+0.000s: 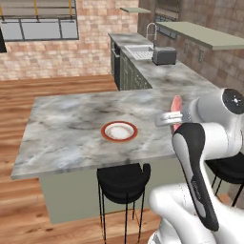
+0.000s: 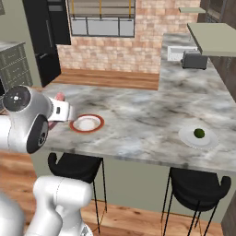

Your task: Transport the steak and lime to the fridge. Place the steak on the rack containing meat and place the lime on the rack containing the vegetable, ensuring meats and vegetables are on different racks.

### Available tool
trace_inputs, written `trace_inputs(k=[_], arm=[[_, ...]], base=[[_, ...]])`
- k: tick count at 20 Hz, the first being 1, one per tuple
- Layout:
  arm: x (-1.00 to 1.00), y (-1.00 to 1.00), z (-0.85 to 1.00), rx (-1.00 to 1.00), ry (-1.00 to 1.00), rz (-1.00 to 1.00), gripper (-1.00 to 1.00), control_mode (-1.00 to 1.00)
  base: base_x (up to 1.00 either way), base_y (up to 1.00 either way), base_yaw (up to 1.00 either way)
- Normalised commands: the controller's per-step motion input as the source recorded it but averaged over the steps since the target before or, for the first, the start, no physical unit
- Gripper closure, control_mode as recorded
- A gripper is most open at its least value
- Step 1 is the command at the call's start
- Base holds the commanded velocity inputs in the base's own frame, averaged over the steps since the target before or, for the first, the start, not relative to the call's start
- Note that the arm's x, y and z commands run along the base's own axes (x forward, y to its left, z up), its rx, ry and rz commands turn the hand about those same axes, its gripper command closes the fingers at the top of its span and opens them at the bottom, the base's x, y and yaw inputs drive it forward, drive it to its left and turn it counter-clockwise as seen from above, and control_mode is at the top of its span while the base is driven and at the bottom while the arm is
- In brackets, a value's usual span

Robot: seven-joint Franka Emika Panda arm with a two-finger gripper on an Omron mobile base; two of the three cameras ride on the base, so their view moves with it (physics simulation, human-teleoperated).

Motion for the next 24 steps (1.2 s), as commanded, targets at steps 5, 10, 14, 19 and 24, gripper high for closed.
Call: trace_inputs(k=[5,10,14,19,24], arm=[[-0.14,0.0,0.14,0.0,-0.02,0.0,1.0,1.0],[0.0,0.0,0.0,0.0,0.0,0.0,1.0,1.0],[0.0,0.0,0.0,0.0,0.0,0.0,1.0,1.0],[0.0,0.0,0.0,0.0,0.0,0.0,1.0,1.0],[0.0,0.0,0.0,0.0,0.0,0.0,1.0,1.0]], base=[[-0.73,0.06,0.0],[-1.0,0.7,0.03],[-0.82,1.0,0.01],[-0.15,1.0,0.0],[0.32,1.0,0.0]])
